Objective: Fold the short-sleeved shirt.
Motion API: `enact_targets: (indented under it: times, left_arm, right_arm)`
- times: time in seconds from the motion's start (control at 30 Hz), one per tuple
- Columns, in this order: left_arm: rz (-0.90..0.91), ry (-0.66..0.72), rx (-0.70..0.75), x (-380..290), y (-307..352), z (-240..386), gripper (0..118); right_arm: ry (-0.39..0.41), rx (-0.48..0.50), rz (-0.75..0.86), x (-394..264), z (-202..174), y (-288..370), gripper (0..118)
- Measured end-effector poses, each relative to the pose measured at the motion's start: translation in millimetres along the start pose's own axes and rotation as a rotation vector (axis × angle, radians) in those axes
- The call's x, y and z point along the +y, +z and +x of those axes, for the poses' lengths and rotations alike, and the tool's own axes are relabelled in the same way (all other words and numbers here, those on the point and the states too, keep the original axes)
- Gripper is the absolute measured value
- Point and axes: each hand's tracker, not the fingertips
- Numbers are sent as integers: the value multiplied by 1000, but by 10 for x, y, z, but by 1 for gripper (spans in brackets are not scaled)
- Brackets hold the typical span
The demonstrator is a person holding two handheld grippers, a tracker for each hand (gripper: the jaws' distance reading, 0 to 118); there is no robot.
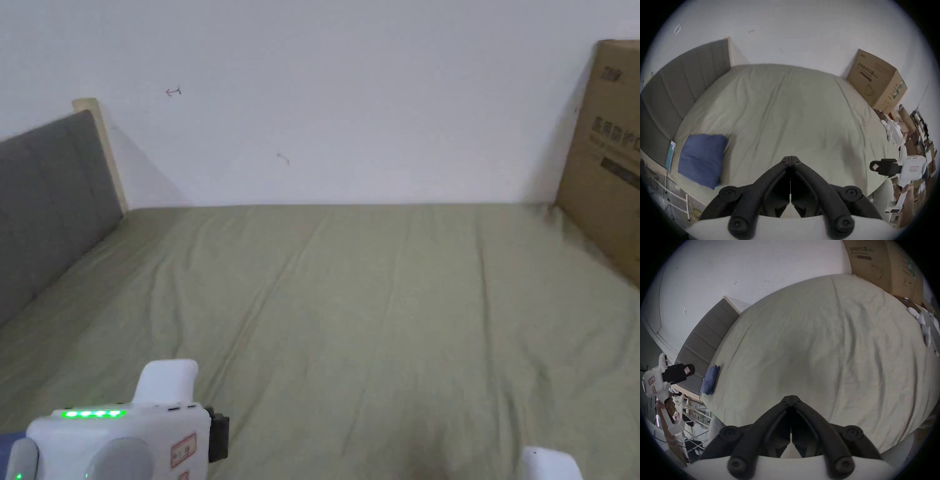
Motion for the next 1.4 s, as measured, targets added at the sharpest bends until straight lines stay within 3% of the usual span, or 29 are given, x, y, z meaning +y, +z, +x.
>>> enact_targets:
  times: [0.23,0.3,0.43,0.5,0.9,1.03,1.07,1.1,1.13,1.17,1.2,1.23,1.4]
  left_arm:
    - [216,-63,23,117,362,543,0]
    - [317,-97,37,178,528,694,0]
    - [519,-164,135,268,770,961,0]
    - [566,-162,134,315,836,1026,0]
    - [634,-108,132,417,904,1126,0]
    - [653,-124,170,372,907,1107,0]
    - [653,-127,165,368,912,1098,2]
    - [651,-124,162,366,917,1097,10]
    - [642,-122,159,365,919,1094,25]
    - [639,-119,152,360,914,1081,62]
    - [647,-114,145,346,912,1053,96]
    - [684,-128,134,303,924,1061,117]
    - [668,-139,159,328,927,1099,118]
  right_arm:
    - [56,-25,275,370,-141,552,0]
    - [108,-42,374,511,-269,719,0]
    - [267,-184,569,696,-649,991,0]
    - [299,-215,639,737,-798,1103,0]
    - [286,-254,753,858,-1063,1298,0]
    - [297,-278,760,839,-1096,1282,11]
    - [305,-291,762,836,-1110,1287,22]
    - [307,-300,764,835,-1116,1290,36]
    - [305,-301,770,826,-1117,1299,54]
    - [302,-294,777,825,-1104,1311,85]
    - [295,-291,784,824,-1099,1326,102]
    - [291,-291,797,812,-1099,1348,113]
    - [298,-318,809,842,-1117,1366,117]
